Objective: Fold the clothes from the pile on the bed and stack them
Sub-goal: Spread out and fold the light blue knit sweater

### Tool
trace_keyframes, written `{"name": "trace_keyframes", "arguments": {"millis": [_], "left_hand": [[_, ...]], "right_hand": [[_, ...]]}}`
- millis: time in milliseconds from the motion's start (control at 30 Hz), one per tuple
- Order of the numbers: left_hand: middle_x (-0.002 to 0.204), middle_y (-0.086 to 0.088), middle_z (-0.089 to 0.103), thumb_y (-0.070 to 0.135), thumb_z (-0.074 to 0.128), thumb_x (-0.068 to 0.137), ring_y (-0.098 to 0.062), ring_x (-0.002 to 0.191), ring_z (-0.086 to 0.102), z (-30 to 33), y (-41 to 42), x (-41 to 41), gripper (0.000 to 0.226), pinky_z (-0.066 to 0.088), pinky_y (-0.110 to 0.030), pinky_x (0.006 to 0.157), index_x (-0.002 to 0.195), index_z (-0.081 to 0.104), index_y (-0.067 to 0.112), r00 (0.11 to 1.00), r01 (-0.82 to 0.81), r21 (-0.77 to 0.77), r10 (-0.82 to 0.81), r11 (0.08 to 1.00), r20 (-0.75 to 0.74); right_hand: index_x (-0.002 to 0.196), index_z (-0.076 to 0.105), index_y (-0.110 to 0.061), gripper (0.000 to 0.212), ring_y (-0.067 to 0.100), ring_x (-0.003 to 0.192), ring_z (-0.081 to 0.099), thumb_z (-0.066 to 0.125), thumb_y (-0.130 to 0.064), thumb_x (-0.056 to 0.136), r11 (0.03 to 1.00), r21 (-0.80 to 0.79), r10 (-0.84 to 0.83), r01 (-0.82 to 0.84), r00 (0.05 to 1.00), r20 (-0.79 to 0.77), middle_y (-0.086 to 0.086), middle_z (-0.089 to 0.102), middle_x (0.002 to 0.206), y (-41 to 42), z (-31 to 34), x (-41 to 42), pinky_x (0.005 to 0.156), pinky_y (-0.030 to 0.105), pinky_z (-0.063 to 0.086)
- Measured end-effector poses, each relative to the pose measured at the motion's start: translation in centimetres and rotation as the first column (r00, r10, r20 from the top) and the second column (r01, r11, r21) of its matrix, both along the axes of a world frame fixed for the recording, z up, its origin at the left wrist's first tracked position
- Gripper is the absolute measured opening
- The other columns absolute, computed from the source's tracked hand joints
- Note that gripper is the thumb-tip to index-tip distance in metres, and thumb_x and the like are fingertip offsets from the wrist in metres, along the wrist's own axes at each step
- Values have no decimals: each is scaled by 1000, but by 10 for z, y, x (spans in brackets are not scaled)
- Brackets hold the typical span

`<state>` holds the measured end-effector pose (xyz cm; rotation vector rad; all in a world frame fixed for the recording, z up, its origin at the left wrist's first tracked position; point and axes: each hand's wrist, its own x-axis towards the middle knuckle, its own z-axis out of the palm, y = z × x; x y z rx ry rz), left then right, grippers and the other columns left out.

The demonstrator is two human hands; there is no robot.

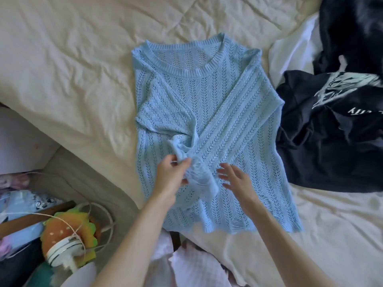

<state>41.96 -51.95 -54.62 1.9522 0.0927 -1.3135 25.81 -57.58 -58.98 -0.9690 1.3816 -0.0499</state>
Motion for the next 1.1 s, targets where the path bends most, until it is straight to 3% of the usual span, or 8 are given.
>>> {"name": "trace_keyframes", "arguments": {"millis": [67,200,300,400,567,800,967,1100], "left_hand": [[82,-5,67,8,62,89,-17,70,66,-6,-3,-29,4,57,-30,56,90,58,10,983,-88,14,89,996,-162],[83,-10,66,7,63,88,-22,70,62,-22,1,-60,6,54,-39,78,87,58,10,952,-116,92,137,989,-272],[64,-2,66,15,66,87,-17,60,64,-25,9,-66,9,56,-32,67,83,60,11,939,-112,61,125,992,-319],[65,-1,65,27,61,91,-16,60,63,-26,13,-71,17,54,-29,63,83,59,12,935,-170,62,181,983,-305],[71,-4,65,20,56,94,-15,64,63,-27,16,-82,12,52,-27,60,87,58,11,924,-248,52,253,967,-287],[69,-3,68,10,56,93,-10,58,66,-20,16,-106,10,56,-22,62,84,61,7,897,-233,-52,194,971,-396],[73,-6,69,8,56,93,-13,63,68,-22,16,-118,8,57,-23,67,86,60,6,888,-201,-56,158,978,-433],[69,-5,65,6,57,91,-13,63,64,-25,21,-121,10,55,-25,67,81,56,7,887,-205,-43,166,978,-431]], "right_hand": [[108,65,-24,30,10,96,65,46,-43,95,984,129,-133,124,989,63,-2,68,109,8,8,-9,79,26,51],[107,65,-27,43,13,95,57,56,-58,79,999,38,-24,22,999,49,-10,61,93,20,8,-26,84,28,45],[138,42,-25,68,11,106,50,73,-36,79,981,-67,184,-184,983,-6,-6,49,117,25,5,-36,89,28,44],[127,51,-21,50,9,95,53,71,-13,82,910,-251,322,-330,944,-73,-3,56,114,31,3,-48,83,19,39],[83,68,-17,11,-7,64,55,63,-7,88,959,-253,120,-130,991,-52,-5,65,74,30,7,-68,65,9,39],[112,63,-19,27,15,77,55,68,-21,86,988,-76,135,-132,990,40,1,65,100,36,9,-79,79,34,46],[84,69,-22,21,-2,56,40,55,-10,94,995,-99,28,-21,997,75,-17,50,59,38,8,-90,57,11,32],[87,71,-9,21,3,68,46,52,-16,96,999,-19,36,-34,993,111,-5,55,71,31,10,-109,65,15,35]]}}
